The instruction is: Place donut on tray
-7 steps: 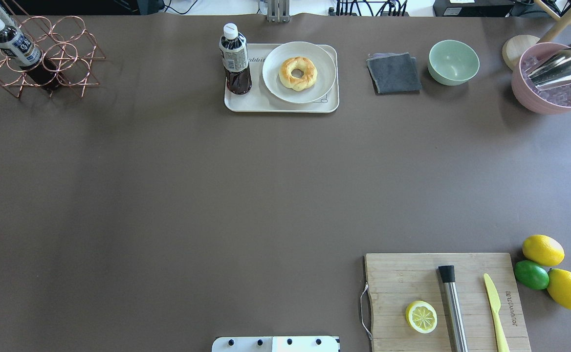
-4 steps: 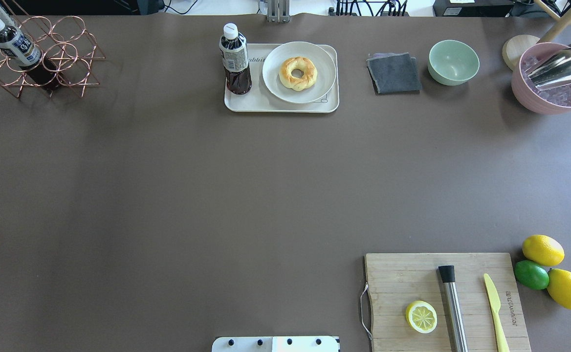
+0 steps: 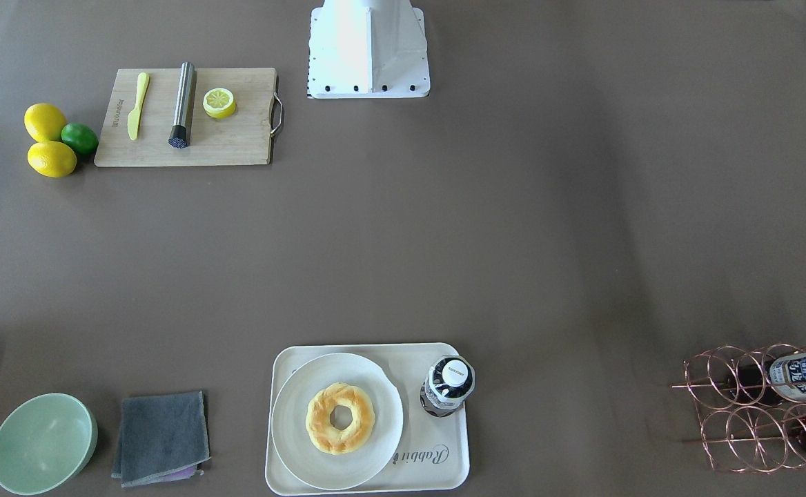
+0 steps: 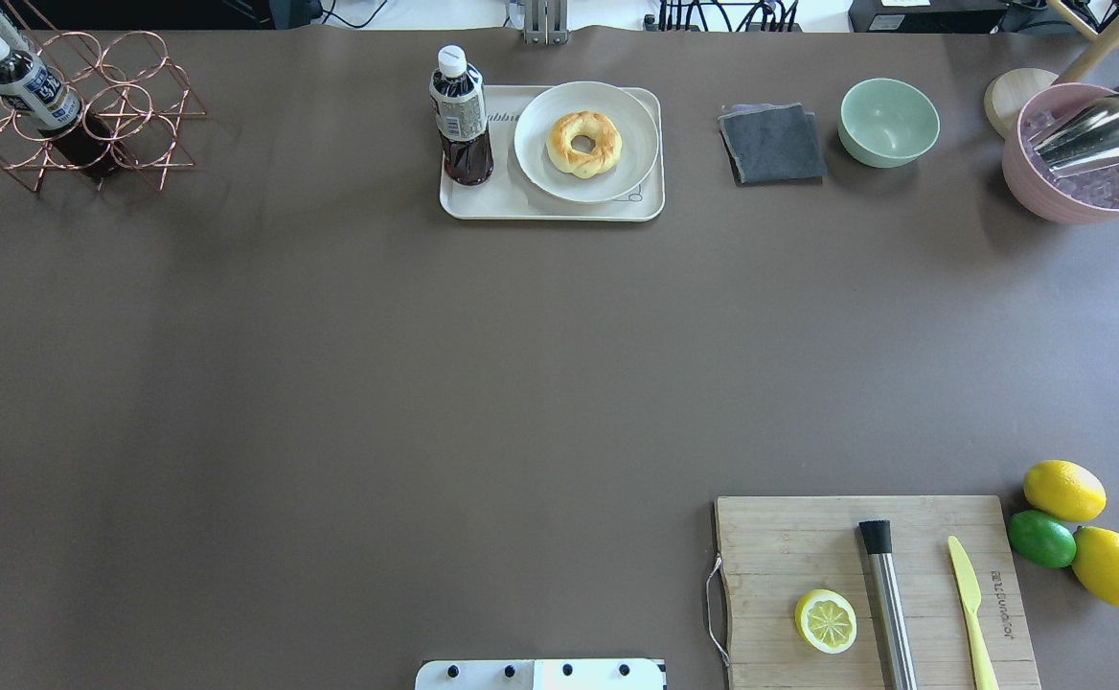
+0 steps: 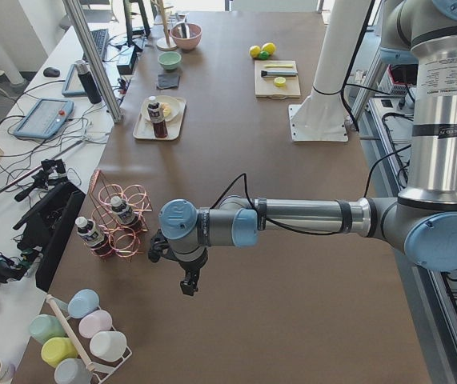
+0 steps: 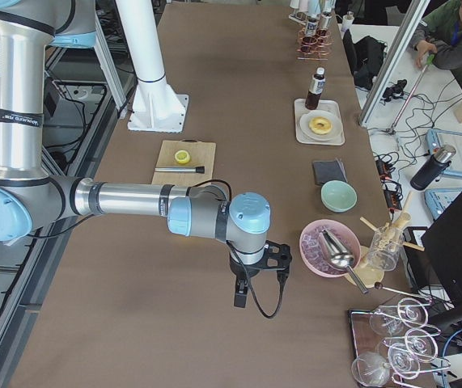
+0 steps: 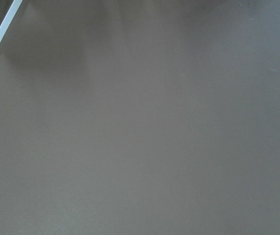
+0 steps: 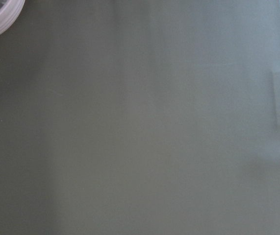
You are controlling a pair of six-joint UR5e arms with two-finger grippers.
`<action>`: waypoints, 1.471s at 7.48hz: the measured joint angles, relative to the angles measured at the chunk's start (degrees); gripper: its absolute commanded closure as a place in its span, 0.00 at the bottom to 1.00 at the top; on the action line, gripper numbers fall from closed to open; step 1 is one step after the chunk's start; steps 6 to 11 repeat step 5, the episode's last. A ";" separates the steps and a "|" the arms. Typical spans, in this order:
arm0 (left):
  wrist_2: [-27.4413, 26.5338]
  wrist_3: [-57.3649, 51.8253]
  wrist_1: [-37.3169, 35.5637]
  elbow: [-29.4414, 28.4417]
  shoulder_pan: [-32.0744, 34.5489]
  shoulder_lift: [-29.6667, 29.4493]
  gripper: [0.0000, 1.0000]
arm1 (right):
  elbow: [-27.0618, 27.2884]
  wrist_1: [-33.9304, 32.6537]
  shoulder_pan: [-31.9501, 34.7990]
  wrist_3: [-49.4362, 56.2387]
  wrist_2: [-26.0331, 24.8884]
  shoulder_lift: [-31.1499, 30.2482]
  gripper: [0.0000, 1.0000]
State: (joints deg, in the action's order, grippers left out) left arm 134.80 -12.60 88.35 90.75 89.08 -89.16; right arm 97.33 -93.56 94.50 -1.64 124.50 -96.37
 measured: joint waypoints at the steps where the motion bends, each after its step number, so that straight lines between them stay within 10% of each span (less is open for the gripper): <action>1: 0.01 0.02 0.28 0.05 0.02 -0.02 0.01 | -0.08 0.02 0.15 -1.05 1.04 0.09 0.00; 11: -0.02 -0.06 0.51 0.67 0.82 0.11 0.01 | 0.01 1.41 0.58 -6.40 1.17 0.98 0.00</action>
